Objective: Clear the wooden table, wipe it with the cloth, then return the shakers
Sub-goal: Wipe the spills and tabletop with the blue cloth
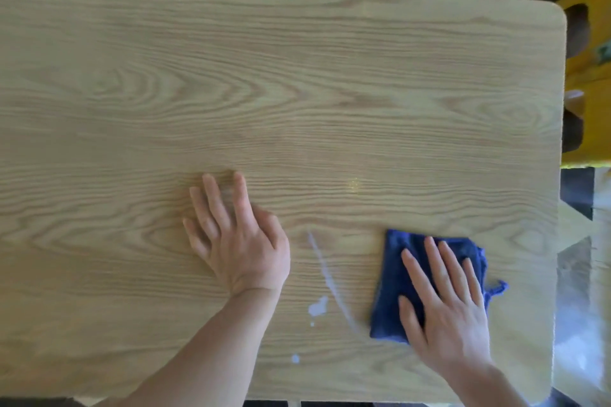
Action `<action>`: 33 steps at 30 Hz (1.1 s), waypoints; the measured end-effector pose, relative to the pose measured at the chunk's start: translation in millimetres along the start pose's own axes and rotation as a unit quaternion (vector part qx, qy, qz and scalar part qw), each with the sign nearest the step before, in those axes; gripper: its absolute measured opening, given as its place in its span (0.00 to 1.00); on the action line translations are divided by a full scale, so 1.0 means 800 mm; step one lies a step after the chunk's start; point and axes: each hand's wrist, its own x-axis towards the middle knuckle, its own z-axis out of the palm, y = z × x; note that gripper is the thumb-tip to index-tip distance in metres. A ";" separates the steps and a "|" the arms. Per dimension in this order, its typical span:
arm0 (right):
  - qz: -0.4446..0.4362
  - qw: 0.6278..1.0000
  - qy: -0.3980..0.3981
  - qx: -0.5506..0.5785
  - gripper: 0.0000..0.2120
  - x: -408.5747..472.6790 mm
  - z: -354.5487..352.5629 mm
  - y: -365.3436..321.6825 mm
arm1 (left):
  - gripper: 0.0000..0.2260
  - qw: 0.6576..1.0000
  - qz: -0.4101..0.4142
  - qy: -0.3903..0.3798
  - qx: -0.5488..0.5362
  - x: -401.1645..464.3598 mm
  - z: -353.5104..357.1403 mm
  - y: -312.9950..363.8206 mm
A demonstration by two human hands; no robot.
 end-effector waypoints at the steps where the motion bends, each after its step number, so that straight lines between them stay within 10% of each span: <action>1: 0.017 1.000 0.015 0.003 0.28 0.019 -0.005 0.006 | 0.27 1.000 0.001 -0.001 0.003 0.001 0.000 0.001; 8: 0.134 0.985 0.107 0.023 0.29 0.212 -0.053 0.021 | 0.28 1.000 0.007 -0.026 0.011 0.001 0.000 0.001; 15: 0.071 0.987 0.136 0.041 0.31 0.324 -0.066 -0.078 | 0.27 1.000 -0.005 -0.021 0.008 0.000 0.002 0.002; 27: -0.122 0.988 0.064 0.070 0.32 0.165 -0.005 -0.186 | 0.21 0.981 0.050 0.063 -0.179 -0.016 -0.014 -0.040; 33: -0.183 0.979 0.055 0.065 0.31 0.100 0.010 -0.127 | 0.25 0.999 0.007 -0.038 -0.016 -0.093 -0.042 -0.138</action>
